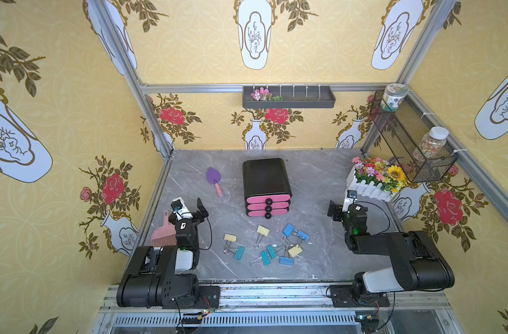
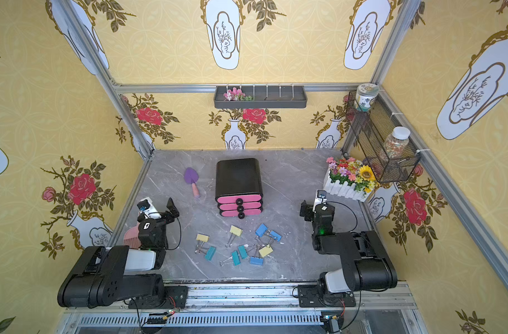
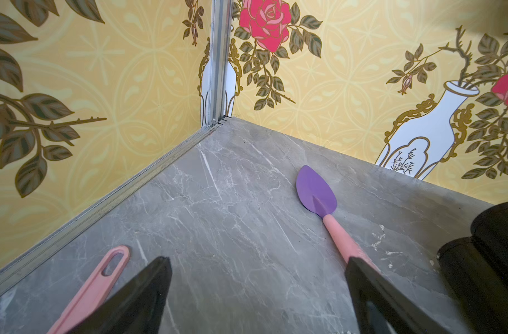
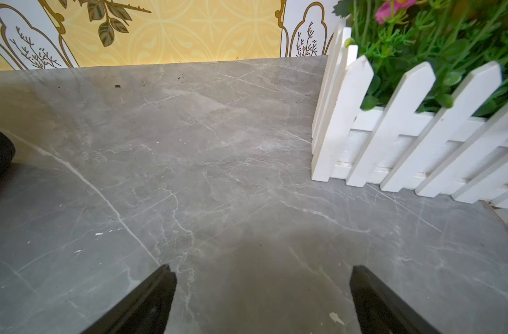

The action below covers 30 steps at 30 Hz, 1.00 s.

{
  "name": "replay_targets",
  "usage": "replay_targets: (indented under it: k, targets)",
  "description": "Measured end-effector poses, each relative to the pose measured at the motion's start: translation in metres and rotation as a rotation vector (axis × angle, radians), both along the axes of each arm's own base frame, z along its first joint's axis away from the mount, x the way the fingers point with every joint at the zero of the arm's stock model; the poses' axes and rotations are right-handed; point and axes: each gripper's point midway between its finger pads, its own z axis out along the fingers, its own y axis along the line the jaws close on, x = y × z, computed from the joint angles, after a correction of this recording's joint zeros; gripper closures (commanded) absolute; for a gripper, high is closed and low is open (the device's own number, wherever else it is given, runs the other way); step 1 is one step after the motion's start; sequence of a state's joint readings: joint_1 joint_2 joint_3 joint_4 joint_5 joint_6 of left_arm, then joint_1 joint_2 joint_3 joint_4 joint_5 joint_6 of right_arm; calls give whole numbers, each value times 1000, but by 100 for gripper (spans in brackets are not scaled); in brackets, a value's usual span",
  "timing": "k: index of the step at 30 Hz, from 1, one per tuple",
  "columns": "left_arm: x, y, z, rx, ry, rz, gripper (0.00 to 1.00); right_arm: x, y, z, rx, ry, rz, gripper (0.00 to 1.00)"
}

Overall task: Put the binder clips in the drawer according to color
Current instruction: Open the drawer in the storage box.

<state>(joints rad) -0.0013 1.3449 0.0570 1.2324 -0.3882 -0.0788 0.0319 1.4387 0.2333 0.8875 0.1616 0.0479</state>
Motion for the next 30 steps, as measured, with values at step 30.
replay_targets:
  k: [30]
  targets:
    - [0, -8, 38, 5, -84, 11, 0, 13, 12, 59, -15, -69, 34, 3]
